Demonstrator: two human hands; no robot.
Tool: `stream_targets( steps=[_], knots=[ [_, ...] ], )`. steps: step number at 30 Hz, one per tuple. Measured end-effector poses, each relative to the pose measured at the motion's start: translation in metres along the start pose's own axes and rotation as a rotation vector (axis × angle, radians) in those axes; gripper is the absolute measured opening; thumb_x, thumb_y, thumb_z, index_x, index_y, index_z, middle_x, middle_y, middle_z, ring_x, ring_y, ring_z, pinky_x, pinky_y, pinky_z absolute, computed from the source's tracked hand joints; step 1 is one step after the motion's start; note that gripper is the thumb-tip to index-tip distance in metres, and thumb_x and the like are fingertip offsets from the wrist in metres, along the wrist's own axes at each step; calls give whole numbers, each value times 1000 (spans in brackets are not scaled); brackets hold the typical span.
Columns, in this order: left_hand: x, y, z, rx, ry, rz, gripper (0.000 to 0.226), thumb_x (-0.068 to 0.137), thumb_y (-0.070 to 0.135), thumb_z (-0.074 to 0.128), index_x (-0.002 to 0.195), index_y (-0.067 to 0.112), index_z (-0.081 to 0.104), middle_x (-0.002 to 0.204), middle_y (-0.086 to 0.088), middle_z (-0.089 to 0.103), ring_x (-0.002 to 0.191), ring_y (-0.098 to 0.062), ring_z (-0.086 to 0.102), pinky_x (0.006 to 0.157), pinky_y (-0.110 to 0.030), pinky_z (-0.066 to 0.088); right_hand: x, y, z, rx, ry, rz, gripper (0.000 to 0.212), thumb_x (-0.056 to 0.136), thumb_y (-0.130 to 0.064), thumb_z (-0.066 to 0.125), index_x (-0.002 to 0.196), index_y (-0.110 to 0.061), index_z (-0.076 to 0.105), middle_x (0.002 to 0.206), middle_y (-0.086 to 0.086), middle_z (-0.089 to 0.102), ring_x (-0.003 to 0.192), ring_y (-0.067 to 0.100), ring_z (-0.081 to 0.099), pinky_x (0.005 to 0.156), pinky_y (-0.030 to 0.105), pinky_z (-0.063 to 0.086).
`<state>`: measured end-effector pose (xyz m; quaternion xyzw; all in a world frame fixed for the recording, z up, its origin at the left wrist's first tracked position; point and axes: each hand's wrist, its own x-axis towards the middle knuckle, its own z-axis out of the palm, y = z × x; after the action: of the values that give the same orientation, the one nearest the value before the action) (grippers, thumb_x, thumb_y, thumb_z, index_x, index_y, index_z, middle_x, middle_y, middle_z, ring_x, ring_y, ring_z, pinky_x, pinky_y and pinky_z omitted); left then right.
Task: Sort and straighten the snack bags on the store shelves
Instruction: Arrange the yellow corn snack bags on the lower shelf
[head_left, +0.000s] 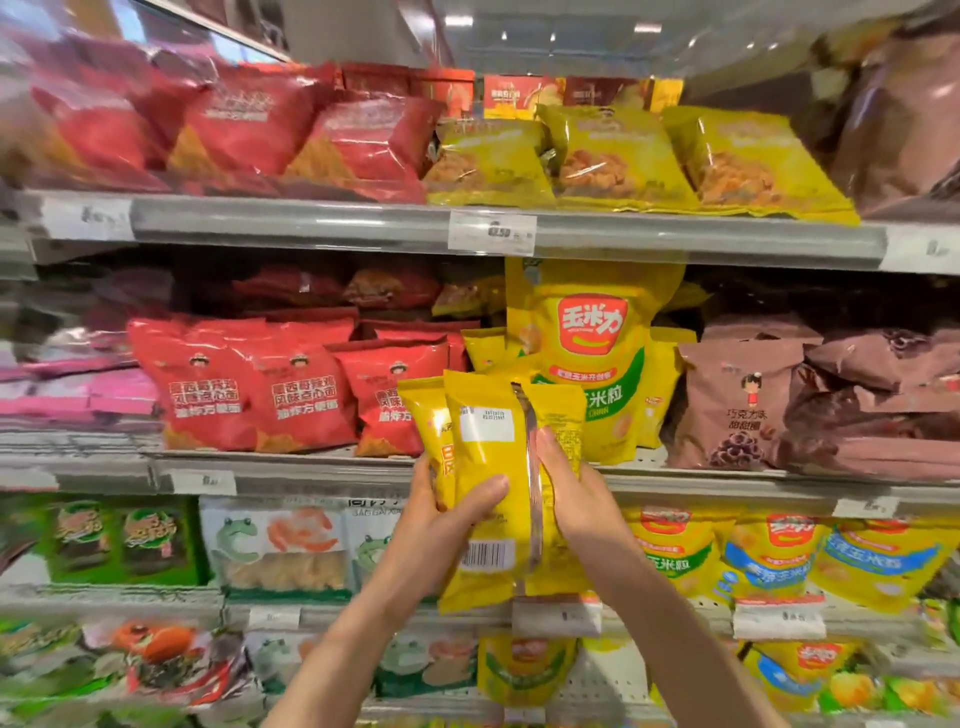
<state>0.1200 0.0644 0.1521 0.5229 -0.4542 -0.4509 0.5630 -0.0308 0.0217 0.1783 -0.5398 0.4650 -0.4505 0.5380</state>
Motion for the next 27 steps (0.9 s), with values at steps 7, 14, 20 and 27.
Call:
stream_targets(
  steps=[7,14,20,27],
  knots=[
    [27,1,3,-19,82,-50,83,64,59,85,138,37,55,126,18,72,114,-1,67,97,-29,50,31,-8,-3,-117,-78,74,86,89,-83,31,162,-39,19,171,-12,11,158,16,10,128,48,11],
    [47,-4,15,-95,169,8,70,64,38,86,129,29,61,114,5,78,104,-15,76,94,-42,57,44,-15,-11,-152,8,-120,66,96,-62,48,152,-28,40,132,-23,45,137,6,43,107,18,30],
    [55,1,6,-58,262,72,87,62,44,93,139,30,53,118,10,76,106,-12,74,92,-37,56,75,-21,-60,-229,322,-279,94,73,-74,65,147,-21,41,135,0,55,119,13,58,99,31,50],
    [62,7,-1,-21,319,124,79,62,47,89,132,28,60,116,6,77,106,-16,74,98,-46,56,120,-32,-82,-396,297,-202,143,51,-79,80,160,-17,14,164,8,28,151,26,29,121,53,31]
  ],
)
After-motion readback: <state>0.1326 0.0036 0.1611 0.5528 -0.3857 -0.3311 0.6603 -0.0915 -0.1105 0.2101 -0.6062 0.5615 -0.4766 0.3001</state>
